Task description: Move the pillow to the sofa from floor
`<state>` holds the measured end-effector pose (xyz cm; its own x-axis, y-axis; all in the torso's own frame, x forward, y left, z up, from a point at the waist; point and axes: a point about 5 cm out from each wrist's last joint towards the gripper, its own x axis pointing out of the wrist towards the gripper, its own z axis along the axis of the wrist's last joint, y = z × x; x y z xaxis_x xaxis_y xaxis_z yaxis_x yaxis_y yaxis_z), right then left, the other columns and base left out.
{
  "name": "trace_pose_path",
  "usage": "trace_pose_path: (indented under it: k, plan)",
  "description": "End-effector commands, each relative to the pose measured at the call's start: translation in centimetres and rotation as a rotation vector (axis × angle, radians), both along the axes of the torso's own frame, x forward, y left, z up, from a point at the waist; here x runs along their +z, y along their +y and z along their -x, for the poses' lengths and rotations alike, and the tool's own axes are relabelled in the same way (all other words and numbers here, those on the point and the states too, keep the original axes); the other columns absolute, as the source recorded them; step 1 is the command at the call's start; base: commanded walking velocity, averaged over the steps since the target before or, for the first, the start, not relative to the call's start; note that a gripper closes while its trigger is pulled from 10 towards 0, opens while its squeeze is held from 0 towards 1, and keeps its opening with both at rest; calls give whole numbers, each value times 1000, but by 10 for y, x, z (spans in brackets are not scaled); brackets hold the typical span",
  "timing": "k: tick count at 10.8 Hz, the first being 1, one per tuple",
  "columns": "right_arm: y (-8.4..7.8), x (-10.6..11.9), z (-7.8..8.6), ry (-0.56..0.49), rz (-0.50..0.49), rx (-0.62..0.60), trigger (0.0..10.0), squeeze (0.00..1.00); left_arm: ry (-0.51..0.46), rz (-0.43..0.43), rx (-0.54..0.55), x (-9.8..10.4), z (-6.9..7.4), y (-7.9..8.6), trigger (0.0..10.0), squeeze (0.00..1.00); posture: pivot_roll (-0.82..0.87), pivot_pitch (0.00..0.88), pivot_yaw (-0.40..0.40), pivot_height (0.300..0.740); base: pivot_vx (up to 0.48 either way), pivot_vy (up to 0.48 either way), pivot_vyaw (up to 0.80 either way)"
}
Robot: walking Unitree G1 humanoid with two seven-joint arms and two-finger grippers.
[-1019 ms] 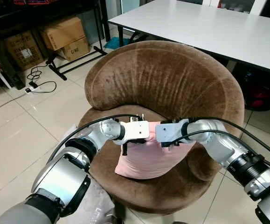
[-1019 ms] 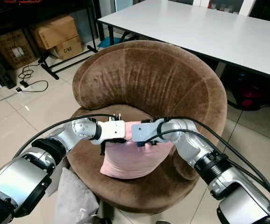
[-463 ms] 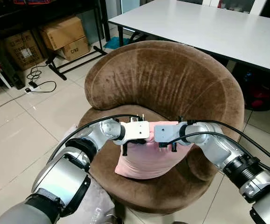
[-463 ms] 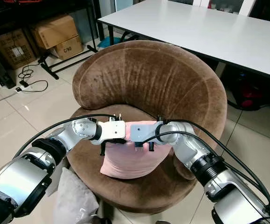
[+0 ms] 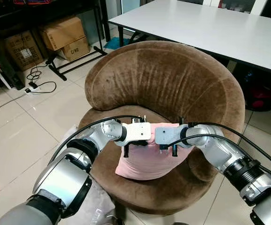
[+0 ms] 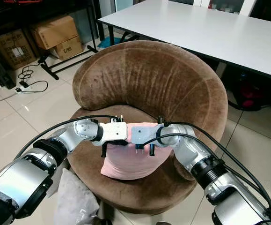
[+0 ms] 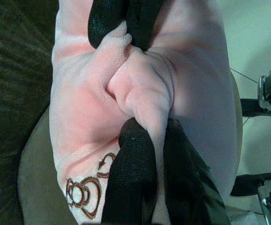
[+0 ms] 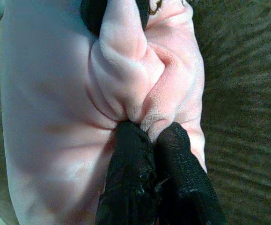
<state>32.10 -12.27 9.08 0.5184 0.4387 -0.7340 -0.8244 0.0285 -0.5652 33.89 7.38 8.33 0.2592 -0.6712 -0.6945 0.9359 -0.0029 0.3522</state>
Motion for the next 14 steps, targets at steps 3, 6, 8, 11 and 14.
trace_pose_path:
  k: [3, 6, 8, 11, 14]
  plan:
    - [-1, -3, 1, -4, -43, -65, 0, 0, 16, 12, 9, -2, 1, 0, 0, 0, -228, 0, 85, 740, 0, 0, 0]
    - [1, 0, -3, -32, -117, -158, 0, 0, 18, 16, 12, -2, 2, -1, 0, 0, -228, 0, 85, 740, 0, 0, 0]
    - [3, -2, -1, -20, -110, -134, 0, 0, -2, 29, 16, -1, 1, -1, 0, 0, -228, 0, 85, 740, 0, 0, 0]
    - [3, -3, -1, -20, -101, -139, 0, 0, 59, 302, 42, 22, -4, -3, 10000, 1000, -223, 0, 85, 740, 0, 0, 0]
    - [6, -6, 0, -15, -111, -139, 0, 0, 66, 431, 6, 41, -4, 15, 10000, 1000, -202, 0, 80, 740, 0, 0, 0]
